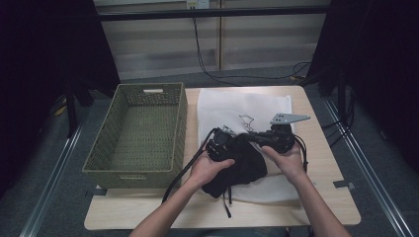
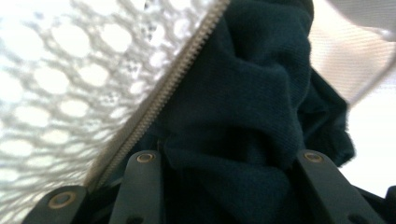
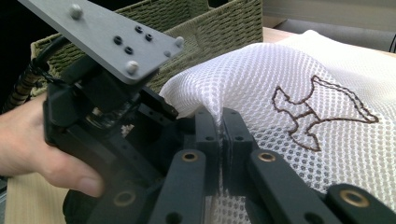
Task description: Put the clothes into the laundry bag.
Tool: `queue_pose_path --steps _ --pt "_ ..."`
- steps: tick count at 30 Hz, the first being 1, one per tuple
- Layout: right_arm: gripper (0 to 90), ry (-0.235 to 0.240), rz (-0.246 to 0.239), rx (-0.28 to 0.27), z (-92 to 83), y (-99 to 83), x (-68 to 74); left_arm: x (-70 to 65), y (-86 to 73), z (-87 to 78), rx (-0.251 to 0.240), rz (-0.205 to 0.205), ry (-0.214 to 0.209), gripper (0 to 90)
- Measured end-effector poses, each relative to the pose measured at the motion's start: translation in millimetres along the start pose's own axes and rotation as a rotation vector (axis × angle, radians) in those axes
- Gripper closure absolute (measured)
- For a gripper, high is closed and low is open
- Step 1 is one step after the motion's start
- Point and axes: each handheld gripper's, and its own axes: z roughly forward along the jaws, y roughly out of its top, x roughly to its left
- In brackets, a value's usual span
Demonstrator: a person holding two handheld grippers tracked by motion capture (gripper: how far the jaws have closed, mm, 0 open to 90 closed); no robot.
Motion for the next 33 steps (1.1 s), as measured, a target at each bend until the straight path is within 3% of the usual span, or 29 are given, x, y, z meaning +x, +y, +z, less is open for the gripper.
queue_pose_path --steps 4,9,14,17,20,23,27,33 --pt "87.2 0.001 -0.002 0.014 2.2 -2.6 0.4 -1.0 -4.4 6.9 0.022 0.000 0.009 58.5" --pt "87.1 0.003 0.005 0.022 3.9 -4.8 -1.0 -1.3 -6.0 5.2 0.014 0.014 -0.015 51.8" --pt "87.0 0.004 0.010 0.027 5.0 -7.2 -3.5 -3.4 -7.9 3.3 -0.012 0.001 -0.036 41.9" --pt "87.0 0.003 0.006 0.030 5.0 -7.8 -4.0 -4.0 -9.1 2.2 -0.017 0.022 -0.046 37.6" --pt "87.0 0.002 0.008 0.028 4.8 -8.0 -4.2 -4.6 -10.1 -1.1 -0.017 0.016 -0.065 31.6" --pt "87.0 0.003 0.012 0.029 4.7 -8.7 -5.0 -4.3 -11.2 -5.6 -0.018 0.036 -0.068 28.3" --pt "86.8 0.000 0.018 0.031 4.1 -10.4 -7.5 -6.7 -13.1 -12.9 -0.029 0.020 -0.072 21.9" --pt "86.6 -0.003 0.016 0.034 4.3 -11.8 -8.6 -13.3 -17.4 -27.4 -0.033 0.065 -0.063 19.0"
